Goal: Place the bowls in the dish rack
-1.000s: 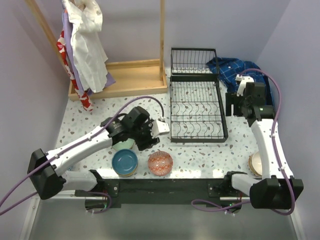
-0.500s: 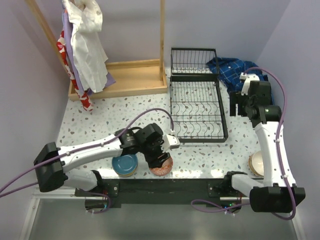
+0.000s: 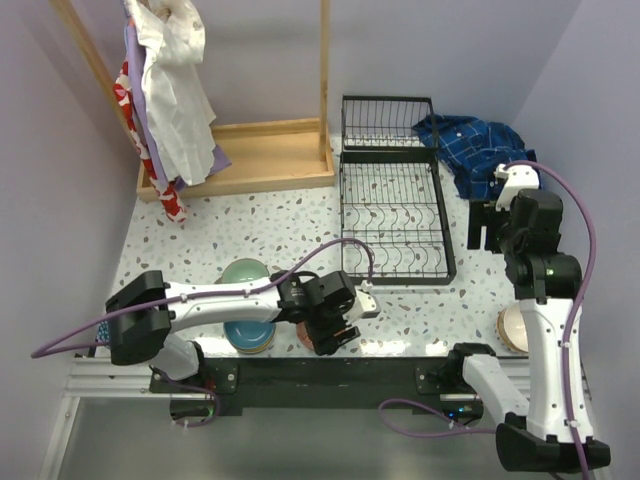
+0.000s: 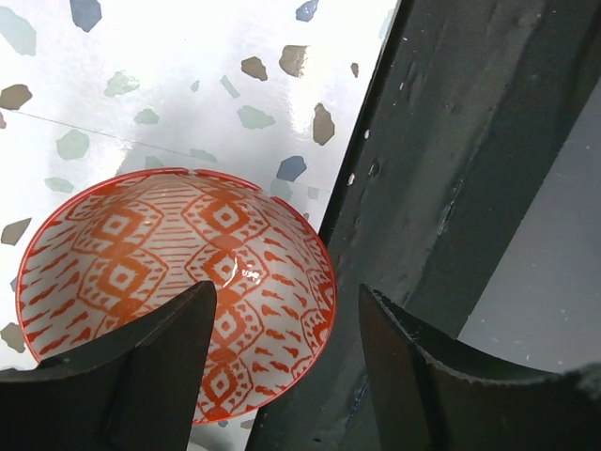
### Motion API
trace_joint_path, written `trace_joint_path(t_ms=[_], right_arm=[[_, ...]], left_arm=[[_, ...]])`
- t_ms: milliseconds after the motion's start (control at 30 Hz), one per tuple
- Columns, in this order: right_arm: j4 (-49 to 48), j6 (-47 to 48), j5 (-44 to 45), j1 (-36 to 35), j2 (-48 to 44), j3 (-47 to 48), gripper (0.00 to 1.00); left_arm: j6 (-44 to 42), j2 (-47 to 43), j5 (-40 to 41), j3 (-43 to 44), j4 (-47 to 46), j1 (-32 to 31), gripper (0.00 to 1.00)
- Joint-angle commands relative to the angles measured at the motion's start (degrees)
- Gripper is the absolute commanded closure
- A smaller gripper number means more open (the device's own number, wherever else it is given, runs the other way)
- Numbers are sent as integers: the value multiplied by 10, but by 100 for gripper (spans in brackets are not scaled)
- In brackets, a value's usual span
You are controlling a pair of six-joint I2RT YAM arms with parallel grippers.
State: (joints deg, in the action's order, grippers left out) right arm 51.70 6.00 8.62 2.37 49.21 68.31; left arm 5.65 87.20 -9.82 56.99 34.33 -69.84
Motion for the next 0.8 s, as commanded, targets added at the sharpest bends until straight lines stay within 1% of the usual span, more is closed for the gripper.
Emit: trace_joint_path(t_ms=[0, 100, 200, 233, 267, 367, 400, 467, 500, 567, 600, 667, 700, 767], right_arm=[[11, -6, 11, 2, -14, -7, 16], [11, -4, 12, 2, -16, -5, 16], [8, -4, 12, 1, -17, -3, 16], [8, -7, 12, 2, -18, -3, 17], [9, -9, 12, 2, -19, -3, 16], [9, -17, 10, 2, -23, -5, 17], [8, -17, 10, 1, -26, -5, 17], [9, -17, 10, 2, -29, -5, 17], [10, -18, 8, 2, -32, -5, 17], [13, -16, 10, 2, -34, -7, 17], [12, -16, 10, 2, -34, -8, 17], [15, -16, 10, 2, -34, -7, 18], [16, -16, 10, 2, -34, -6, 18], [22, -17, 7, 2, -30, 6, 18]], left_arm=[[16, 10, 21, 3, -21, -20, 33], [21, 18, 49, 6, -22, -42, 33], [28, 27, 94, 8, -17, -52, 37], [30, 28, 96, 8, -15, -53, 41], [32, 32, 124, 8, -9, -53, 43], [41, 38, 137, -2, -8, -54, 51], [43, 39, 137, -2, -8, -54, 56], [44, 44, 135, 4, -8, -55, 62], [40, 46, 134, 12, -8, -55, 66], [38, 49, 130, 16, -8, -57, 70], [36, 49, 129, 16, -8, -57, 78], [35, 44, 121, 16, -4, -59, 89], [31, 39, 118, 21, 1, -60, 100], [24, 24, 106, 28, 24, -61, 100]])
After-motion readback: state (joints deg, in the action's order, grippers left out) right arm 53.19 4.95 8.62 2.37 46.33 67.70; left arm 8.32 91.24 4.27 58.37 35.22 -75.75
